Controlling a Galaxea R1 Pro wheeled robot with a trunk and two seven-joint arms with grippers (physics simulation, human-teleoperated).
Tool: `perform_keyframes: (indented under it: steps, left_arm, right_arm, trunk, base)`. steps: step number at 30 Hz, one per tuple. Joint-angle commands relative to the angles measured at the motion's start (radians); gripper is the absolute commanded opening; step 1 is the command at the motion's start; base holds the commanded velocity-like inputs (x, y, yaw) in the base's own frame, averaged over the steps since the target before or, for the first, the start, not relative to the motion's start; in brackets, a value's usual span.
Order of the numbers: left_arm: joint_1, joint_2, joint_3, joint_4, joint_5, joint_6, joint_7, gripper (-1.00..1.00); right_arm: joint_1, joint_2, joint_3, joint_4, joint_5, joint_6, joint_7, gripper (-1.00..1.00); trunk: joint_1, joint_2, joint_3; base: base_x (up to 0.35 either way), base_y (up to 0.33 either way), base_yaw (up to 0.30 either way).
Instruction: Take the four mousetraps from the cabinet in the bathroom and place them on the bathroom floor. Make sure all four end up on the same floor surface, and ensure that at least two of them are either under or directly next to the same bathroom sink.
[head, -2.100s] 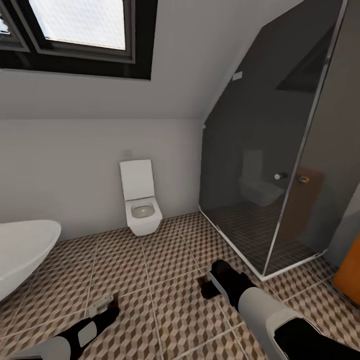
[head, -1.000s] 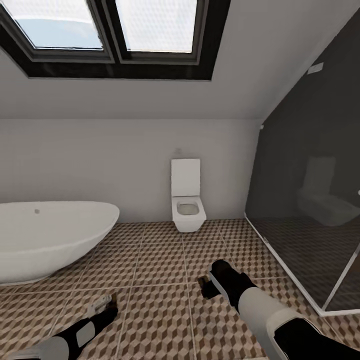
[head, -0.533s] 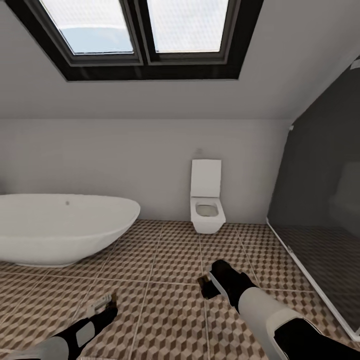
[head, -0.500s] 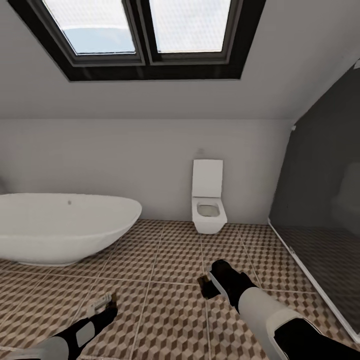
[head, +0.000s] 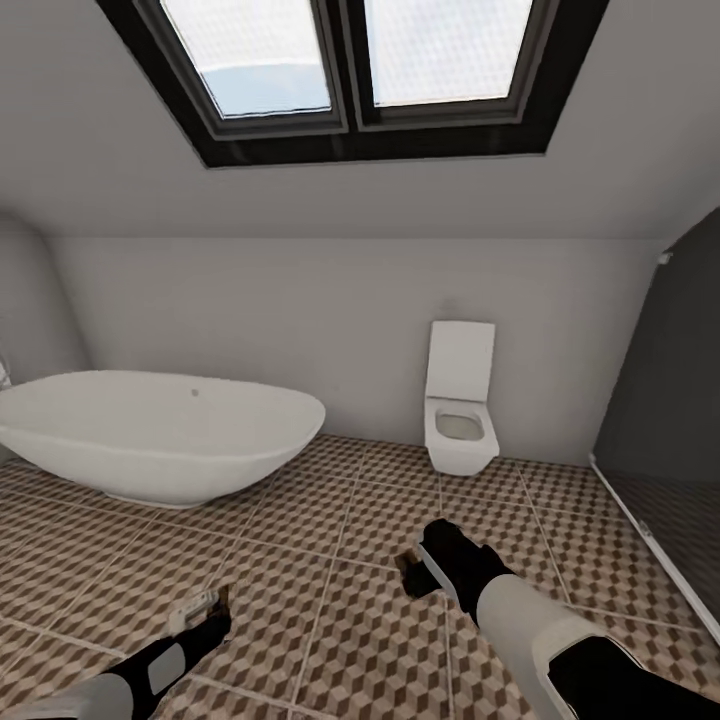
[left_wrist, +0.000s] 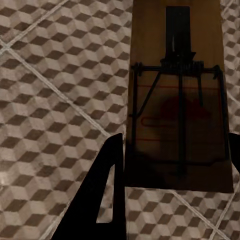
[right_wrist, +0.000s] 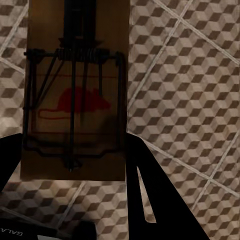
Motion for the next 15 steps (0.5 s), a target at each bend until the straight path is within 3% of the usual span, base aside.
perform_keyframes:
  steps: [1, 6, 11, 12, 15]
  left_arm:
    - [-0.001, 0.004, 0.002, 0.001, 0.004, 0.000, -0.003, -1.00]
    - [0.000, 0.051, 0.002, 0.004, 0.051, -0.005, -0.003, -1.00]
    - [0.000, 0.119, 0.001, 0.006, 0.171, -0.010, -0.002, -1.00]
    - [0.000, 0.145, 0.000, 0.006, 0.241, -0.013, 0.001, -1.00]
    - [0.000, 0.151, 0.000, 0.007, 0.257, -0.013, 0.002, -1.00]
  right_arm:
    - [-0.001, -0.001, 0.004, -0.001, -0.002, 0.005, 0.000, -1.00]
    - [-0.001, -0.001, 0.004, -0.001, -0.003, 0.005, 0.003, -1.00]
    - [-0.001, -0.001, 0.004, -0.001, -0.004, 0.005, 0.004, -1.00]
    - [-0.001, -0.001, 0.004, -0.001, -0.004, 0.005, 0.003, -1.00]
    - [-0.001, -0.001, 0.004, -0.001, -0.004, 0.005, 0.004, -1.00]
  trunk:
    - [0.000, -0.001, -0.001]
    - [0.000, -0.001, -0.001]
    - [0.000, -0.001, -0.001]
    - [0.000, -0.001, -0.001]
    - [0.000, -0.001, -0.001]
  base:
    - [0.000, 0.000, 0.292]
    - [0.000, 0.000, 0.292]
    - [0.000, 0.000, 0.292]
    - [0.000, 0.000, 0.291]
    - [0.000, 0.000, 0.291]
